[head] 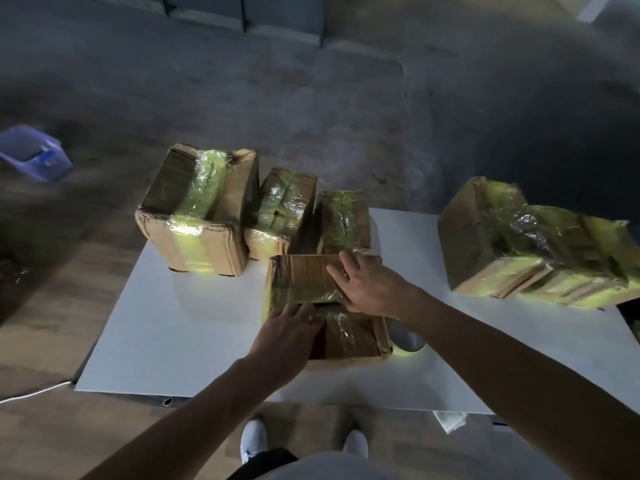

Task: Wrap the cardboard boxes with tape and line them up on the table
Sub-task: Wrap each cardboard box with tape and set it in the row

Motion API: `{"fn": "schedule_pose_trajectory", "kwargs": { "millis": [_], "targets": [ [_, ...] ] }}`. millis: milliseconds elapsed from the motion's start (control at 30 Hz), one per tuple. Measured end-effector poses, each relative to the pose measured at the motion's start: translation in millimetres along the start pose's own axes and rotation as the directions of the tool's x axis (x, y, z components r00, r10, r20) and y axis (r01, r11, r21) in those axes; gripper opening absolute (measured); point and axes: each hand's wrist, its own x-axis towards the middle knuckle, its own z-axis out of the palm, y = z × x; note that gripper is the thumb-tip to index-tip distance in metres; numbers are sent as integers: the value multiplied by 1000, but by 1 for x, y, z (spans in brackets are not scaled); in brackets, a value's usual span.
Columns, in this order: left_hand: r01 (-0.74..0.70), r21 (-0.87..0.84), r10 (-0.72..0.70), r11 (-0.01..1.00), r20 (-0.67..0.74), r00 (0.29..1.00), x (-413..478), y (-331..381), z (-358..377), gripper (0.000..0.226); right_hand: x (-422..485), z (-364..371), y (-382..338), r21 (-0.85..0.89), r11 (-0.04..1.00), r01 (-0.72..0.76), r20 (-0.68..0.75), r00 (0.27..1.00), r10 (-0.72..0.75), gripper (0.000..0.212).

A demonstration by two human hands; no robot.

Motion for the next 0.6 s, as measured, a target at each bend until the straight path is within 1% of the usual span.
{"fn": "schedule_pose_trajectory", "kwargs": {
  "millis": [100,200,300,333,400,467,600],
  "targets": [
    [43,0,-43,999,9,999,0,5,-3,47,-2,2,6,40,999,30,-41,999,-28,62],
    [30,-19,-31,999,-36,999,-4,9,-12,45,-4,5,10,76,997,30,-88,996,-23,64],
    [-22,6,23,1000,-104,994,-9,9,-16,45,-6,10,20,225,974,3,-47,999,8,75],
    [-24,11,25,1000,-123,992,-10,10,-15,45,-5,11,23,291,957,-3,-49,999,18,73],
    [-13,9,14,1000,-138,990,-12,11,-13,45,-4,12,25,366,931,-1,-137,989,55,62],
    [3,13,-1,1000,-138,990,-12,11,-8,47,-1,13,23,373,928,-23,-210,972,109,56],
    [-7,6,8,1000,-135,991,-13,10,-5,45,8,16,13,344,935,-81,-209,965,160,54]
  ]
}}
